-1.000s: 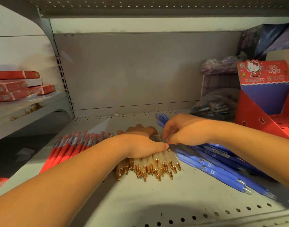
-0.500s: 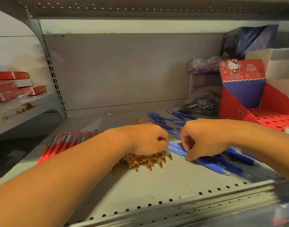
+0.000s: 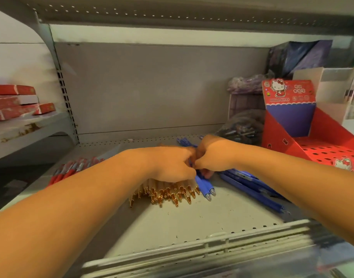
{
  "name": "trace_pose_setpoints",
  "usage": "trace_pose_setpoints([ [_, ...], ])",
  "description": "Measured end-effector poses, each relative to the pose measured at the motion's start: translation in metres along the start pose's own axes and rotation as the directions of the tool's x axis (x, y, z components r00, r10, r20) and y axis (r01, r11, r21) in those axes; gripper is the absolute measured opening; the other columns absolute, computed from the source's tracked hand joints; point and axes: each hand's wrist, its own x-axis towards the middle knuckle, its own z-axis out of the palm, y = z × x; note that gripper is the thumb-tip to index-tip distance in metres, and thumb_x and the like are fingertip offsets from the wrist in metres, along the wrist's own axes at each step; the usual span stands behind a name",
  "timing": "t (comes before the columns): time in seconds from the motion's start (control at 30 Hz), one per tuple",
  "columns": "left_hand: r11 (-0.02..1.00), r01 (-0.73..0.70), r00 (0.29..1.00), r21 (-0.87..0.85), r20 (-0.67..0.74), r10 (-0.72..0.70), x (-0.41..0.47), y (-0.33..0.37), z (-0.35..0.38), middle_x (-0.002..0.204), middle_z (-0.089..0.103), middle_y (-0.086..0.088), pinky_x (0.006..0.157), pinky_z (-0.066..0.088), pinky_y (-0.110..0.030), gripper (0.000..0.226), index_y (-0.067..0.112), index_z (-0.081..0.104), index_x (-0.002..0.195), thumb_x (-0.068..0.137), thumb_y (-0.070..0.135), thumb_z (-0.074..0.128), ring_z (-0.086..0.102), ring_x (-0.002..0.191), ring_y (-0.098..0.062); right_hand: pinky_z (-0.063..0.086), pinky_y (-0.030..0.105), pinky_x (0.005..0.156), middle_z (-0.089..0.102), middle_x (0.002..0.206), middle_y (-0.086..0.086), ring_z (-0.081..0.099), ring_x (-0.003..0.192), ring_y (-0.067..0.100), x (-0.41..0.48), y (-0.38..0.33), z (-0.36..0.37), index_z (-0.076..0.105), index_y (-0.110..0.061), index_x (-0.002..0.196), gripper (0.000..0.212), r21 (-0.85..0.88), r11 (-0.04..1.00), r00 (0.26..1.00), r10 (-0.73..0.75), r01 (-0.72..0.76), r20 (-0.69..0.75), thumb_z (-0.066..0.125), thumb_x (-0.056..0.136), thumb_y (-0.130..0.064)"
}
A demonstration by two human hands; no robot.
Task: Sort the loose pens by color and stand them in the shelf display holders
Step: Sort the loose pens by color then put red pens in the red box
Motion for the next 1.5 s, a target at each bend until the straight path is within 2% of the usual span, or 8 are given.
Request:
trace_pose_setpoints([
  [0.17,1.0,0.019,0.998,0.023,0.065,-0.02,0.009,0.018,-0.006,0.113,0.057,0.01,0.091,0.047,-0.034,0.033,0.036,0.049,0.131,0.098,0.039,0.049,0.056,0.1,-0.014,0.058,0.039,0.071,0.072,0.093,0.019,0.066,0.074,0.027,-0.016,0.036,-0.019,0.073,-0.002,0.094,0.029,-0.063,0.997,0.998,-0.044,0.04,-0.05,0.066,0.086,-0.028],
  [0.3,0.992,0.074,0.989,0.1,0.119,-0.085,0.021,0.033,-0.004,0.11,0.064,0.001,0.089,0.048,-0.037,0.03,0.023,0.065,0.108,0.097,0.048,0.052,0.059,0.1,-0.019,0.049,0.032,0.064,0.067,0.096,0.006,0.061,0.076,0.019,-0.034,0.058,-0.022,0.067,-0.011,0.108,0.059,-0.249,0.968,0.999,0.015,-0.003,0.047,0.073,0.075,-0.059],
  [0.5,0.998,0.061,0.993,-0.016,0.104,-0.059,0.028,0.03,-0.003,0.101,0.069,0.005,0.09,0.052,-0.038,0.025,0.021,0.074,0.096,0.089,0.043,0.067,0.062,0.096,-0.016,0.054,0.043,0.071,0.068,0.106,0.02,0.061,0.074,0.03,-0.041,0.064,-0.014,0.066,-0.001,0.112,0.067,-0.33,0.943,0.999,-0.036,0.027,-0.022,0.075,0.073,-0.055],
  [0.57,0.996,0.033,0.997,-0.085,0.065,-0.028,0.025,0.024,-0.001,0.098,0.07,0.008,0.084,0.053,-0.031,0.025,0.022,0.075,0.098,0.088,0.044,0.068,0.063,0.091,-0.011,0.047,0.039,0.058,0.067,0.081,0.015,0.057,0.063,0.027,-0.041,0.066,-0.012,0.067,-0.003,0.089,0.053,-0.352,0.935,0.997,-0.054,0.035,-0.046,0.075,0.073,-0.054],
  [0.67,0.993,0.013,1.0,-0.12,0.007,-0.012,0.021,0.015,0.0,0.101,0.068,0.014,0.084,0.05,-0.025,0.028,0.028,0.072,0.105,0.089,0.05,0.063,0.061,0.092,-0.003,0.031,0.033,0.051,0.036,0.052,0.002,0.035,0.049,0.02,-0.046,0.062,-0.01,0.039,-0.015,0.061,0.05,-0.377,0.923,0.992,-0.107,0.076,-0.06,0.073,0.078,-0.048],
  [1.13,0.974,0.013,0.999,-0.228,0.038,-0.004,0.019,-0.001,-0.005,0.106,0.066,0.018,0.078,0.044,-0.015,0.025,0.032,0.068,0.115,0.097,0.02,0.055,0.059,0.089,0.008,0.028,0.029,0.05,0.04,0.063,0.002,0.036,0.054,0.016,-0.012,0.044,-0.003,0.038,-0.015,0.066,0.043,-0.527,0.833,0.985,-0.122,0.169,0.122,0.043,0.103,-0.037],
  [1.33,0.966,-0.001,0.999,-0.258,0.036,0.011,0.018,-0.003,-0.004,0.098,0.062,0.026,0.065,0.039,0.001,0.028,0.028,0.068,0.118,0.097,0.015,0.055,0.056,0.08,0.02,0.029,0.028,0.048,0.039,0.058,0.002,0.036,0.05,0.016,0.017,0.039,-0.006,0.042,-0.015,0.065,0.044,-0.457,0.884,0.995,-0.085,0.101,0.057,0.05,0.1,-0.041],
  [1.5,0.966,-0.002,0.999,-0.257,0.04,0.013,0.018,-0.002,-0.005,0.112,0.065,0.017,0.076,0.044,-0.003,0.03,0.024,0.065,0.124,0.098,0.015,0.055,0.059,0.093,0.014,0.041,0.024,0.046,0.054,0.054,0.001,0.048,0.042,0.016,0.019,0.04,-0.018,0.055,-0.011,0.071,0.046,-0.324,0.943,0.995,-0.051,0.077,0.087,0.067,0.086,-0.052],
])
